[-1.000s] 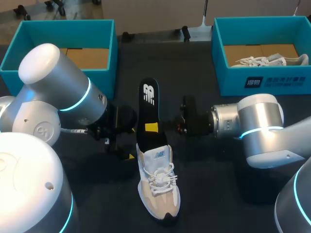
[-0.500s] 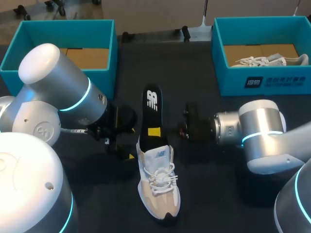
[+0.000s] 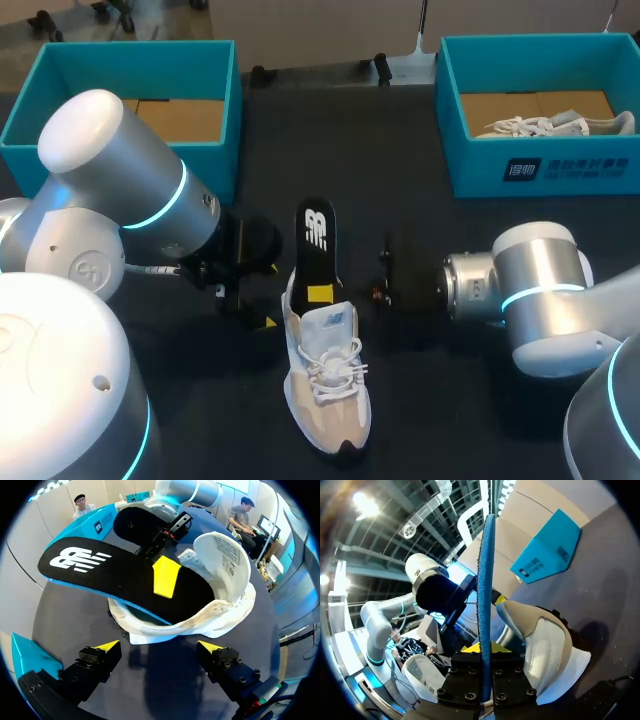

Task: Take the shoe out of the shoebox, open the shoe tongue, remove and reinsert the insole, then place the shoe into the shoebox

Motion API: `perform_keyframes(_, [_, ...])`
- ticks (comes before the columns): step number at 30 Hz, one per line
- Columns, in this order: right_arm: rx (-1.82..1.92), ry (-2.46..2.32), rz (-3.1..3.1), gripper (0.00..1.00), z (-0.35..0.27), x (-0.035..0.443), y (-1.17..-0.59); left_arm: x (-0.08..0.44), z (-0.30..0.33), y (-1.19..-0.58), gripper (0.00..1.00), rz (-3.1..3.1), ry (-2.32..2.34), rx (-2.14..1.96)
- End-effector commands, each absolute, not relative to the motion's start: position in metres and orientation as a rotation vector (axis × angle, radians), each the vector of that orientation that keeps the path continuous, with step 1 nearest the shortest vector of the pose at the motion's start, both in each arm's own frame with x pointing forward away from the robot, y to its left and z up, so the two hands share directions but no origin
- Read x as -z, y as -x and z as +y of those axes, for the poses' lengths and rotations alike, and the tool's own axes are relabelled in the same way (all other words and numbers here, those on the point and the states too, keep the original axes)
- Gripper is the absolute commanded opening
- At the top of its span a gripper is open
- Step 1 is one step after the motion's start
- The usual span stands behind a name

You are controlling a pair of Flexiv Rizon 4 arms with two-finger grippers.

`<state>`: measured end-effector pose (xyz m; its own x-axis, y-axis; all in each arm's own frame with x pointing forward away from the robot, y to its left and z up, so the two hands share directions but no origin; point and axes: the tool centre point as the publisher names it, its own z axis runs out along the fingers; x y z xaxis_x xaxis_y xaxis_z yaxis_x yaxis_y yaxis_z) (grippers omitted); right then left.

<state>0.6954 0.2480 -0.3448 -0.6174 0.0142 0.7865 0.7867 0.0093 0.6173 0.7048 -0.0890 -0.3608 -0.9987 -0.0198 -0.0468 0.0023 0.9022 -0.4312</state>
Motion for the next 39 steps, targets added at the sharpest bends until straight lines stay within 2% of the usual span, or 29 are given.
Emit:
perform_keyframes(1, [1.667,0.84,-1.698,0.0,0.249,0.351,-0.683,0.361,-0.088,-0.704,1.0,3.014,0.013,0.687])
perform_keyframes(8, [1.657,0.837,-1.702,0.0,0.252,0.352,-0.676,0.361,-0.088,-0.704,1.0,3.014,0.013,0.687])
perform_keyframes(10, [1.65,0.818,-1.713,0.14,0.255,0.349,-0.675,0.361,-0.088,-0.704,1.0,3.014,0.013,0.687])
perform_keyframes(13, [1.65,0.791,-1.744,0.29,0.257,0.343,-0.674,0.361,-0.088,-0.704,1.0,3.014,0.013,0.687])
perform_keyframes(39, [1.674,0.667,-1.851,0.29,0.264,0.317,-0.686,0.361,-0.088,-0.704,1.0,3.014,0.013,0.687])
